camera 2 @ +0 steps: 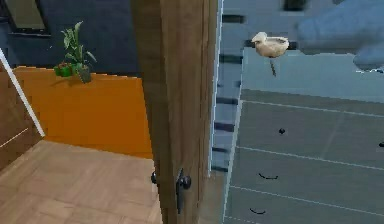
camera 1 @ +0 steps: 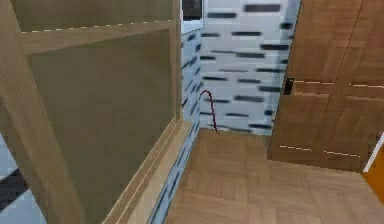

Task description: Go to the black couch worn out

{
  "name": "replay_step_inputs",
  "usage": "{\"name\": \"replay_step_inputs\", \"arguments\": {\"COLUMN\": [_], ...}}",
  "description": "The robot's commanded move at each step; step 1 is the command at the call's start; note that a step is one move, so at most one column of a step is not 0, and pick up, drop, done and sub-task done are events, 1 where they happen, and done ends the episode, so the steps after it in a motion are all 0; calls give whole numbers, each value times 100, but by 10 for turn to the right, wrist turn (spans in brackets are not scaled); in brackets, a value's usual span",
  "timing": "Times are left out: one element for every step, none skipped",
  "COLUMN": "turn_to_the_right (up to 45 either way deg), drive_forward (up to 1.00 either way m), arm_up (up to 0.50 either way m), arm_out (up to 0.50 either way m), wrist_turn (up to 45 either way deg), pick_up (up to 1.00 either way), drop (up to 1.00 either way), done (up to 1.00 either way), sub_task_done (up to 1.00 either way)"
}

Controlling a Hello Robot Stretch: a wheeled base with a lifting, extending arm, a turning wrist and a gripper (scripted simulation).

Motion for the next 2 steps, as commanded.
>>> {"name": "replay_step_inputs", "arguments": {"turn_to_the_right": [450, 90], "drive_forward": [0, 0], "arm_up": [0, 0], "arm_out": [0, 0], "wrist_turn": [0, 0], "pick_up": [0, 0], "drop": [0, 0], "done": [0, 0], "sub_task_done": [0, 0]}}
